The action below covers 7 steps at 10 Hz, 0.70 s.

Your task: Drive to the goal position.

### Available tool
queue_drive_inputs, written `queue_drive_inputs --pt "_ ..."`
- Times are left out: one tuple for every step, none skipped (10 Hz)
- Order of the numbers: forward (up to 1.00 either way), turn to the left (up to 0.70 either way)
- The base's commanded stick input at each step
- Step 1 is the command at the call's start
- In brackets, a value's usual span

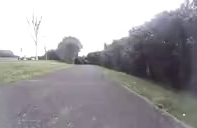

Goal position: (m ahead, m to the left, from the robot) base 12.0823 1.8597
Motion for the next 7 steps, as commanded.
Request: queue_drive_inputs --pt "0.70 0.00" --pt "0.70 0.00" --pt "0.70 0.00" --pt "0.70 0.00" --pt "0.70 0.00" --pt "0.70 0.00" --pt "0.70 0.00"
